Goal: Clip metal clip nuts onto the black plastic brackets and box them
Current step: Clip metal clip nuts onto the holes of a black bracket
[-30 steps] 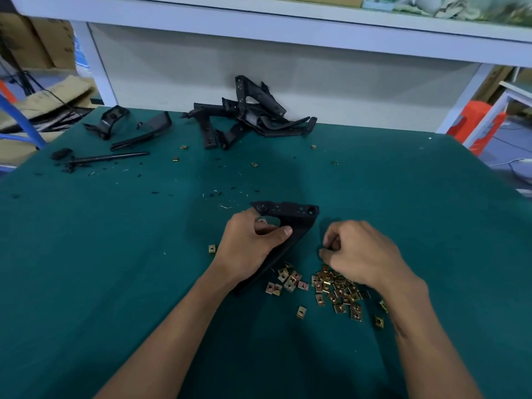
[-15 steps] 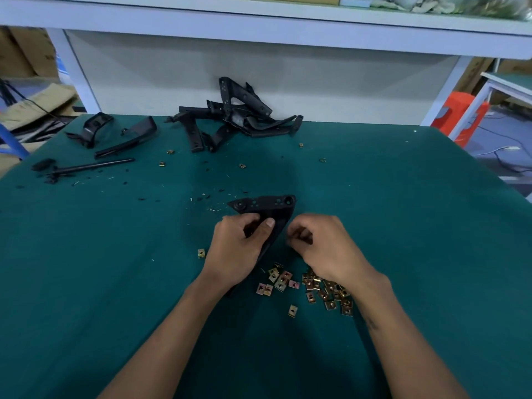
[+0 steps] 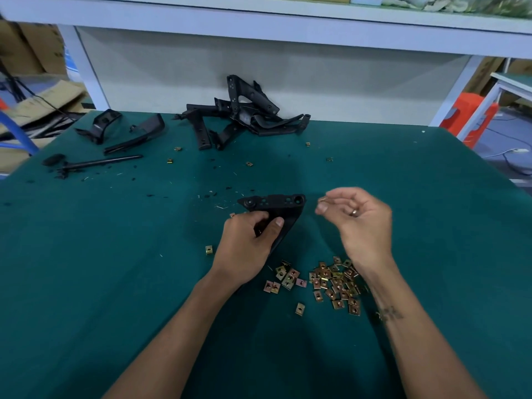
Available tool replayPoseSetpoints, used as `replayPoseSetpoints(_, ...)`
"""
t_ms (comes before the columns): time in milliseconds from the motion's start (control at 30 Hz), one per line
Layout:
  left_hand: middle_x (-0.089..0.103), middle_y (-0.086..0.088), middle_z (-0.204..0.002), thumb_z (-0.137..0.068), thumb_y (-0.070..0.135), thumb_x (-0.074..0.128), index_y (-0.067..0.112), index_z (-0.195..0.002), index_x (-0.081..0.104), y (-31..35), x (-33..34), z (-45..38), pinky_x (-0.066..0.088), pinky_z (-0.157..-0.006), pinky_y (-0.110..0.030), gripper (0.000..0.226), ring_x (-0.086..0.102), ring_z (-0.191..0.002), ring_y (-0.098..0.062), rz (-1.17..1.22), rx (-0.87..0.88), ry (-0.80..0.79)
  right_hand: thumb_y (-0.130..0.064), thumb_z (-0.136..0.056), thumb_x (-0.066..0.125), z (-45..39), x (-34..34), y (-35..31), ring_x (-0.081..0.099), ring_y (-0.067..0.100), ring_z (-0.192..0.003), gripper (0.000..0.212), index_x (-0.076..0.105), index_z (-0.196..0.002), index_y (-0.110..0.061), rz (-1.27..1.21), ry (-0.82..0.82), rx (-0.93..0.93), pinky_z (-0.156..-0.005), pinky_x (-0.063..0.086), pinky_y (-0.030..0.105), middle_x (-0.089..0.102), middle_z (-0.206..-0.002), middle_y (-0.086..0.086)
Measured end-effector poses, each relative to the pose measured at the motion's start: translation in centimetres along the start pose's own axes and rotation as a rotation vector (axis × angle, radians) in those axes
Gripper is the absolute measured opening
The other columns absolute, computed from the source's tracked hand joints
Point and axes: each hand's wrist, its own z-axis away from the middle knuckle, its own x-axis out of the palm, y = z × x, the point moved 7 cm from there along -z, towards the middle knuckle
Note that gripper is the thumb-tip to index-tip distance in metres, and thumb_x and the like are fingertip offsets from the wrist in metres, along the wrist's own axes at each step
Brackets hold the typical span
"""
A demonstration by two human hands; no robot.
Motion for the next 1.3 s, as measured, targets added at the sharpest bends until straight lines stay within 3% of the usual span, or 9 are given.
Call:
replayPoseSetpoints(167, 0.054, 0.005, -0.054, -0.101, 0.03, 0.062, 0.015, -0.066, 0.058, -0.1, 0.1, 0.1, 0.03, -0.043, -0.019, 0.039, 0.041, -0.045, -0.005, -0.017, 0.009, -0.001, 0.001, -0.081, 0.082, -0.2, -0.1, -0.2, 0.071, 0.009, -0.082, 0.032, 0.083, -0.086, -0.03, -0.119, -0.002, -0.025, -0.079, 0.056, 0.019, 0.078, -0.089, -0.002)
replayPoseSetpoints(400, 0.051, 0.007, -0.055, -0.101, 0.032, 0.061, 0.017, -0.064, 0.051, 0.4, 0.3, 0.3, 0.028, -0.042, -0.023, 0.042, 0.038, -0.044, -0.006, -0.064, 0.057, -0.002, 0.013, -0.089, 0.068, 0.0, 0.3, -1.0, 0.075, 0.02, -0.087, 0.037, 0.073, -0.11, -0.017, -0.242, 0.002, -0.038, -0.08, 0.058, 0.025, 0.079, -0.092, 0.005)
replayPoseSetpoints(500, 0.054, 0.007, -0.059, -0.1, 0.036, 0.059, 0.025, -0.065, 0.051, 0.9, 0.6, 0.5, 0.031, -0.044, -0.024, 0.038, 0.042, -0.047, -0.009, -0.105, 0.105, 0.001, 0.011, -0.089, 0.068, 0.4, 0.4, -2.3, 0.077, 0.022, -0.088, 0.04, 0.067, -0.114, -0.02, -0.194, -0.006, -0.103, -0.081, 0.059, 0.026, 0.08, -0.093, 0.005)
replayPoseSetpoints(700, 0.047, 0.012, -0.053, -0.1, 0.032, 0.061, 0.033, -0.066, 0.046, 1.7, 0.7, 0.9, 0.025, -0.043, -0.017, 0.038, 0.045, -0.047, -0.009, -0.18, 0.154, 0.0, 0.002, -0.087, 0.077, 0.8, 0.7, -3.2, 0.075, 0.006, -0.088, 0.03, 0.071, -0.098, -0.025, 0.113, -0.024, -0.191, -0.084, 0.058, 0.021, 0.079, -0.091, -0.011)
replayPoseSetpoints(800, 0.047, 0.015, -0.059, -0.101, 0.034, 0.058, 0.027, -0.072, 0.05, 2.7, 0.9, 1.2, 0.025, -0.048, -0.019, 0.031, 0.045, -0.053, -0.01, -0.265, 0.221, -0.016, 0.006, -0.09, 0.072, 1.2, 1.0, -3.8, 0.075, 0.006, -0.09, 0.024, 0.074, -0.098, -0.017, 0.163, -0.069, -0.263, -0.083, 0.058, 0.02, 0.079, -0.089, -0.01)
replayPoseSetpoints(900, 0.054, 0.01, -0.068, -0.102, 0.036, 0.054, 0.019, -0.077, 0.054, 3.5, 1.1, 1.7, 0.039, -0.054, -0.033, 0.03, 0.05, -0.062, -0.015, -0.323, 0.296, -0.015, 0.009, -0.093, 0.064, 1.5, 1.0, -4.6, 0.075, 0.014, -0.091, 0.025, 0.074, -0.103, -0.011, 0.17, -0.128, -0.342, -0.084, 0.06, 0.028, 0.077, -0.092, -0.005)
replayPoseSetpoints(1000, 0.07, -0.002, -0.086, -0.103, 0.038, 0.051, 0.013, -0.103, 0.071, 3.8, 1.2, 2.1, 0.05, -0.064, -0.041, 0.031, 0.062, -0.077, -0.025, -0.348, 0.322, -0.028, 0.007, -0.09, 0.07, 1.5, 0.8, -5.0, 0.073, 0.023, -0.086, 0.025, 0.074, -0.102, -0.015, 0.054, -0.182, -0.307, -0.08, 0.059, 0.033, 0.076, -0.089, 0.002)
replayPoseSetpoints(1100, 0.071, -0.004, -0.091, -0.103, 0.038, 0.051, 0.016, -0.115, 0.071, 4.3, 1.4, 2.3, 0.051, -0.064, -0.041, 0.032, 0.065, -0.078, -0.029, -0.35, 0.331, -0.042, 0.008, -0.087, 0.074, 1.5, 1.0, -5.1, 0.072, 0.025, -0.082, 0.028, 0.074, -0.099, -0.017, 0.08, -0.235, -0.283, -0.075, 0.058, 0.032, 0.076, -0.086, 0.003)
replayPoseSetpoints(1300, 0.071, -0.005, -0.092, -0.104, 0.039, 0.051, 0.015, -0.119, 0.071, 4.8, 1.3, 2.5, 0.052, -0.064, -0.043, 0.034, 0.065, -0.079, -0.031, -0.378, 0.337, -0.037, 0.013, -0.089, 0.068, 1.8, 0.6, -5.7, 0.071, 0.024, -0.078, 0.035, 0.074, -0.098, -0.02, 0.142, -0.291, -0.322, -0.074, 0.057, 0.029, 0.074, -0.083, 0.001)
